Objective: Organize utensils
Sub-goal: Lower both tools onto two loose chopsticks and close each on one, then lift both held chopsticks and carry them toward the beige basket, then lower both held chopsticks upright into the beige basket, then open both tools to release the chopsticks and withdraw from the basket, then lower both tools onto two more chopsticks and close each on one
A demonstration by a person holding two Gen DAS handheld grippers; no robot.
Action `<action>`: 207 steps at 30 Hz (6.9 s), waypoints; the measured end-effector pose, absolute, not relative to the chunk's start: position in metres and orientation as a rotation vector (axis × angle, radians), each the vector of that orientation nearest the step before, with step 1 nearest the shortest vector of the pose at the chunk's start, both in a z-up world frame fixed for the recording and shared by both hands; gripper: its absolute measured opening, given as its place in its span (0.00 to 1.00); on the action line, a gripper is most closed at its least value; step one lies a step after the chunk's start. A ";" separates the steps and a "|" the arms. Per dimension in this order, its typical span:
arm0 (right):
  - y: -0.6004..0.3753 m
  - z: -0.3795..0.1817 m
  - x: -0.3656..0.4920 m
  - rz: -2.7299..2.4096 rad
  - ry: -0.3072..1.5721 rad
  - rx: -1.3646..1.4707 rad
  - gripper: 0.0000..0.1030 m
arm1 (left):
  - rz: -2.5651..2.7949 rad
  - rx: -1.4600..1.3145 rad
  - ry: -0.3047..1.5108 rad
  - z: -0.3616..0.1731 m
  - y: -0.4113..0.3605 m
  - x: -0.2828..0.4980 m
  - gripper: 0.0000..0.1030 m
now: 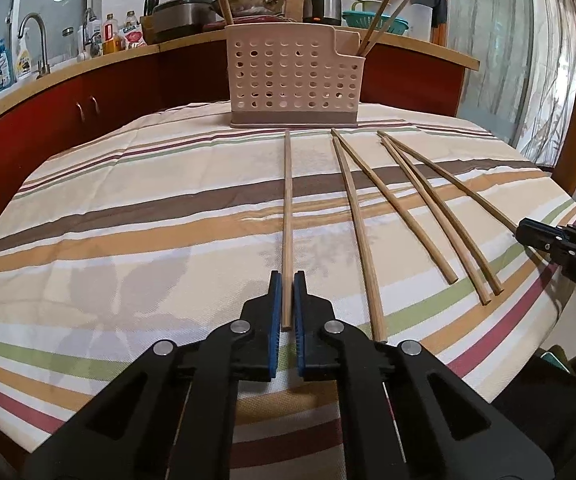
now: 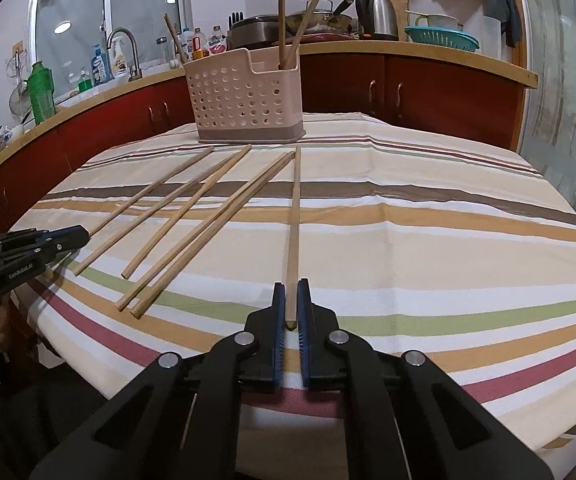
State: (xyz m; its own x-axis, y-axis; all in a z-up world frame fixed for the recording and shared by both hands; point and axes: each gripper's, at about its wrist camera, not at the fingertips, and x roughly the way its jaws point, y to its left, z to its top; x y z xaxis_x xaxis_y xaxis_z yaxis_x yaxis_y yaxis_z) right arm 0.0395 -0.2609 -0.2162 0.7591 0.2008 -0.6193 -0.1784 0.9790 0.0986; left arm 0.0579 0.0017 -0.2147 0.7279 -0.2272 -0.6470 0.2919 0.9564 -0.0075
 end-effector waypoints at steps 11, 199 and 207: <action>-0.267 -0.190 0.035 0.189 0.606 0.056 0.07 | -0.258 0.112 0.567 -0.177 0.007 0.048 0.06; -0.252 -0.216 0.052 0.137 0.688 0.043 0.38 | -0.292 0.088 0.721 -0.215 -0.028 0.052 0.36; -0.249 -0.216 0.053 0.163 0.686 0.049 0.33 | -0.250 0.079 0.724 -0.215 -0.011 0.061 0.08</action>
